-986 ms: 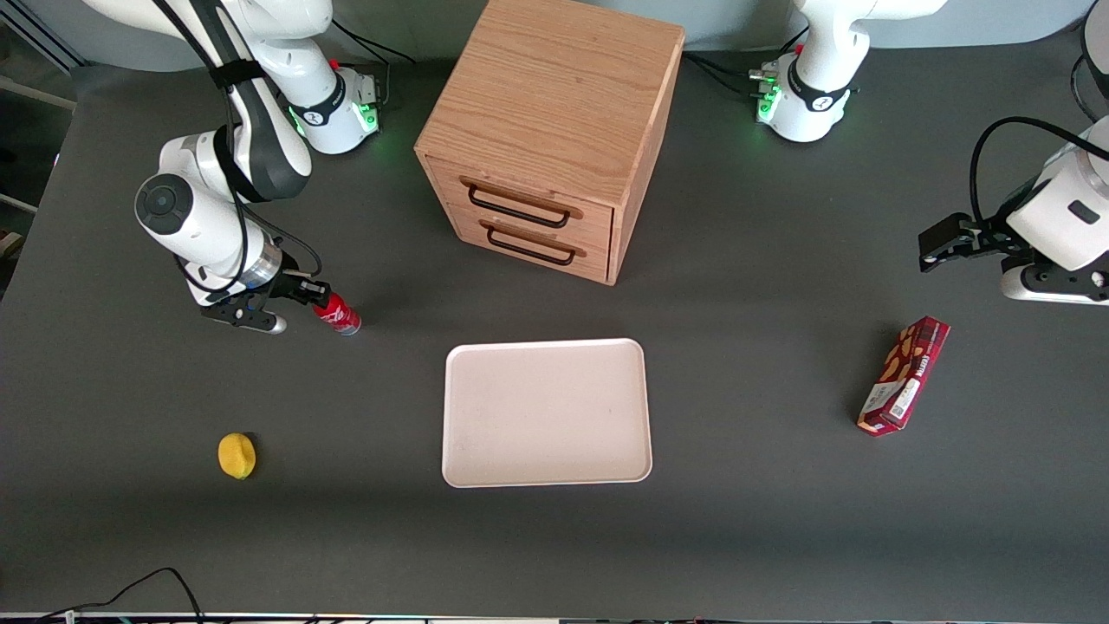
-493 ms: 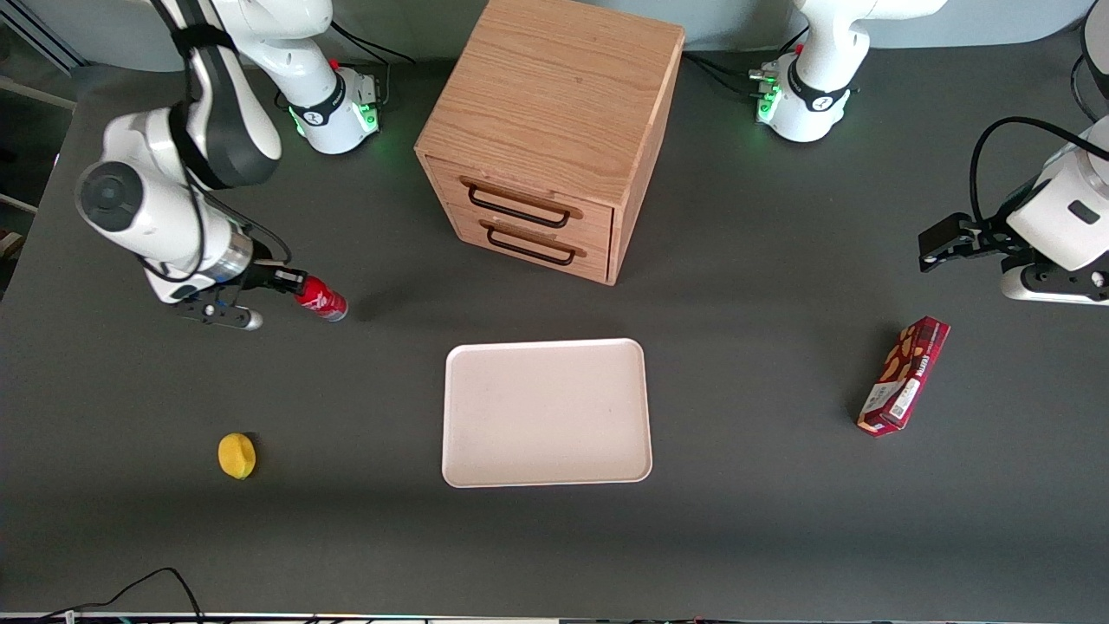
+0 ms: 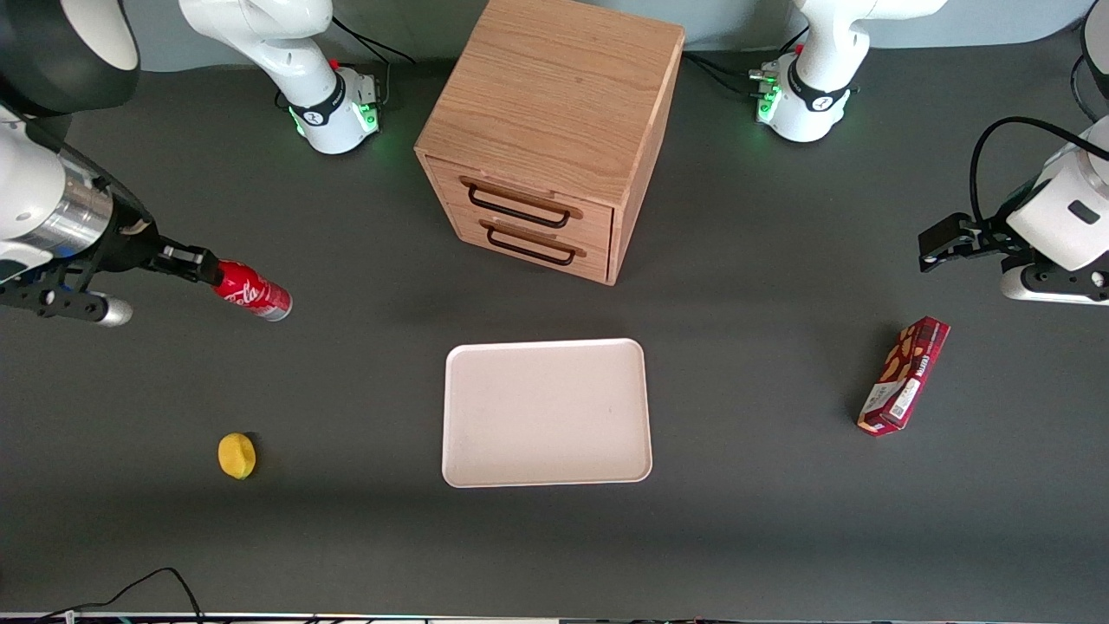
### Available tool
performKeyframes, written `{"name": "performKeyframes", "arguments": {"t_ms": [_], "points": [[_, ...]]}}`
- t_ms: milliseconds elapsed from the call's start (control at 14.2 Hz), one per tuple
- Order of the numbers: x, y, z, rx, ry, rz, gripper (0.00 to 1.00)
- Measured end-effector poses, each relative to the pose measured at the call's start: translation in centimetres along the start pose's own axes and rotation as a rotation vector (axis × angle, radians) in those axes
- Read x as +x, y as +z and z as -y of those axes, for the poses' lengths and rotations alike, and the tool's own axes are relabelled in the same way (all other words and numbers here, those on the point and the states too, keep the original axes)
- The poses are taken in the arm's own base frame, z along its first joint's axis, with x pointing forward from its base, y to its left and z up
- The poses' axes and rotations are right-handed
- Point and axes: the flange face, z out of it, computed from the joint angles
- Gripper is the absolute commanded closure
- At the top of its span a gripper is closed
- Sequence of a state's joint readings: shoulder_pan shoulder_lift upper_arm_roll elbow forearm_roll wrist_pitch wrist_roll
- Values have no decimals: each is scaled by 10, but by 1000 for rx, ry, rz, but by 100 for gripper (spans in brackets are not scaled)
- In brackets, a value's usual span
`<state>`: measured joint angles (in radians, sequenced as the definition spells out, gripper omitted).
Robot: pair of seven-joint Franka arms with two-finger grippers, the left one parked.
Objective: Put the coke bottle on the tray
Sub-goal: 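Carry the held bottle over the cream tray's rim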
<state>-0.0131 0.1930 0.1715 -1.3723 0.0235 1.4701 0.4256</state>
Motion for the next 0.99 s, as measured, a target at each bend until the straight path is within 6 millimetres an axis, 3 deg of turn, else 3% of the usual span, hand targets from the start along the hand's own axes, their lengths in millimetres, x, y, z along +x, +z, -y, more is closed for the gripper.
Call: {"name": "performKeyframes", "arguments": {"t_ms": [70,211,352,563,775,986], "points": [[14,-1,21,18,39,1,100],[43,22,70,66,151,13,100],[69,68,121,116,264,2,100],[91,143,177,127,378,-61,100],[99,210,214,134,442,-84,100],[103,246,230,131,475,-104,100]]}}
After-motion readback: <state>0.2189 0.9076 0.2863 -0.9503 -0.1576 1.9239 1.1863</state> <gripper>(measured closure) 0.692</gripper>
